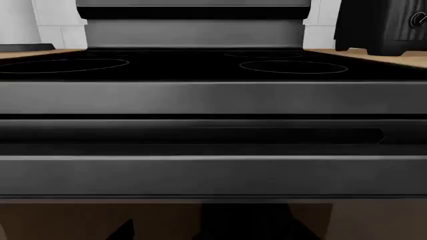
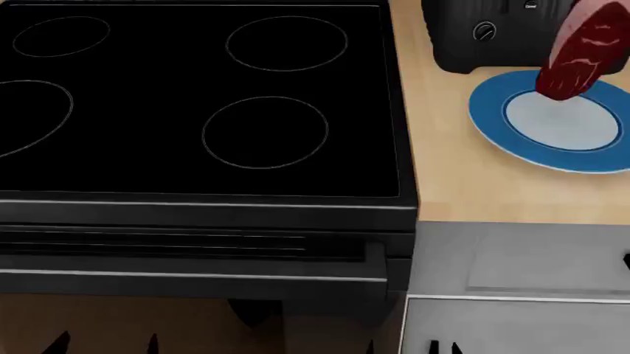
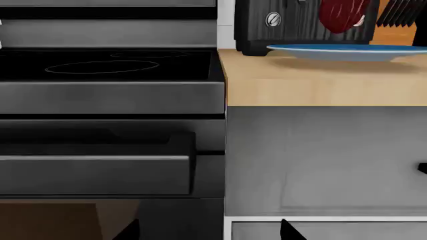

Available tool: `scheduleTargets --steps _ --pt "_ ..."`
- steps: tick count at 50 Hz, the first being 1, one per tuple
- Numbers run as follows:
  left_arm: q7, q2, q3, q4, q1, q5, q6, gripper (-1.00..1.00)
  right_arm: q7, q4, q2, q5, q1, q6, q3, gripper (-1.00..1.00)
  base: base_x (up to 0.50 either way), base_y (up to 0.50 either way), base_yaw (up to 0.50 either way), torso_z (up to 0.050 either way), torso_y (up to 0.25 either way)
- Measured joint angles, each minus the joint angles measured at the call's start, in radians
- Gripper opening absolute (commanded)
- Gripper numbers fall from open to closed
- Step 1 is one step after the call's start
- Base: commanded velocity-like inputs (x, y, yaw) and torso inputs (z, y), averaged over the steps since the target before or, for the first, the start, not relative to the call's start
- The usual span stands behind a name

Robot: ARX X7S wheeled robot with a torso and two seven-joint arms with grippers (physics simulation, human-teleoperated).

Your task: Pick the steak from the counter and place it in the microwave.

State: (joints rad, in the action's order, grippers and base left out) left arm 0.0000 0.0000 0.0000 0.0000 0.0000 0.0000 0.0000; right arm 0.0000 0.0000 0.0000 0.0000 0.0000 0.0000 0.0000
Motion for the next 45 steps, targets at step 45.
scheduleTargets --steps 45 --pt "-0.181 -0.076 0.1 0.057 0.022 0.038 -0.019 1.0 0.068 -0.027 0.084 0.026 -0.02 -0.02 -0.114 1.0 -0.13 0.0 0.0 0.0 0.0"
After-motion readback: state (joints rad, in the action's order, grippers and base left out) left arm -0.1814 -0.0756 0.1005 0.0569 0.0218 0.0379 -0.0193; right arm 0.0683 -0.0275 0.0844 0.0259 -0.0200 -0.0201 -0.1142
